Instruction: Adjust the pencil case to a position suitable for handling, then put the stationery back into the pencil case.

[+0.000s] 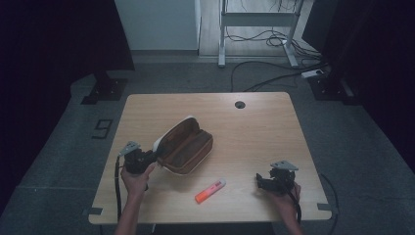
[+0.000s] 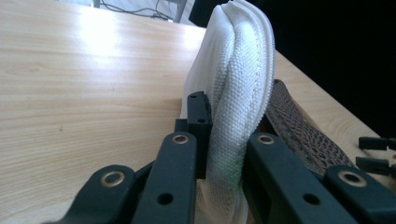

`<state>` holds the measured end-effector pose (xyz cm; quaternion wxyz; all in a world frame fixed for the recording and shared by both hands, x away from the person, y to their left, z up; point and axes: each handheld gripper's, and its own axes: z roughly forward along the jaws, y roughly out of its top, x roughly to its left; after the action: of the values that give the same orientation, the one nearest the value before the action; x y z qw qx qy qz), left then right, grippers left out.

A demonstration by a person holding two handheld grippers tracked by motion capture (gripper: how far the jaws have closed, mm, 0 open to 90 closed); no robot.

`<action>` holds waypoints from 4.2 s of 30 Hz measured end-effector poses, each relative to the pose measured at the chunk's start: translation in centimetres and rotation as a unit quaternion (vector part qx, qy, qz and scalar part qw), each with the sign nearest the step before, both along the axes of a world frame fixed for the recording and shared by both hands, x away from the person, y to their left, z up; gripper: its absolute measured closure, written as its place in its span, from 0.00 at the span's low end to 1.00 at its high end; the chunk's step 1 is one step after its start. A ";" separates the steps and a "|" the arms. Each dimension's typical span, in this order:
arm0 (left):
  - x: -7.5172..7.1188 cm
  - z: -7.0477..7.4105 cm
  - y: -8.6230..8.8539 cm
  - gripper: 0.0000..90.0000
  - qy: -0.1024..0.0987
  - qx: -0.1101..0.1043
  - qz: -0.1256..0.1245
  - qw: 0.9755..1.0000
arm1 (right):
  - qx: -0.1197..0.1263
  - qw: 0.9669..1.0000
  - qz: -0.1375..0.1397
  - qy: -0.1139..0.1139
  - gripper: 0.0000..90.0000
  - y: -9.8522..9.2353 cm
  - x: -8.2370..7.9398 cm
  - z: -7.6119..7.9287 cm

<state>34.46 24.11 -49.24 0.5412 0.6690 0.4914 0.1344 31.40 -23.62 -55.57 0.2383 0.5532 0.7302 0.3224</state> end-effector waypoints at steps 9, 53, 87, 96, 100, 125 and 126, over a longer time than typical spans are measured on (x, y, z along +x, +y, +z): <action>0.3 -0.8 -1.0 0.93 0.000 0.012 -0.026 1.000 | 0.000 1.000 0.000 0.000 0.10 0.0 0.0 0.0; -5.4 0.6 0.5 0.32 -0.015 0.065 -0.010 0.998 | -0.001 1.000 0.001 -0.001 0.11 0.0 0.0 0.0; -8.2 0.5 -5.6 0.38 -0.012 0.093 -0.108 0.990 | 0.000 1.000 0.003 -0.002 0.12 0.0 0.0 0.0; -8.4 -0.2 -7.4 0.39 -0.004 0.104 -0.130 0.986 | 0.000 1.000 0.003 -0.003 0.12 0.0 0.0 0.0; -8.5 -0.6 -8.4 0.39 0.002 0.109 -0.140 0.984 | 0.000 1.000 0.003 -0.003 0.12 0.0 0.0 0.0; -8.7 -3.7 -12.7 0.44 0.039 0.172 -0.183 0.967 | 0.000 1.000 0.003 -0.002 0.12 0.0 0.0 0.0; -8.7 -3.8 -12.8 0.44 0.042 0.174 -0.183 0.967 | 0.000 1.000 0.003 -0.002 0.12 0.0 0.0 0.0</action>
<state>25.74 11.35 -53.05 0.4107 0.8363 0.3522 0.0886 31.36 -23.60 -55.56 0.2389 0.5499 0.7315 0.3246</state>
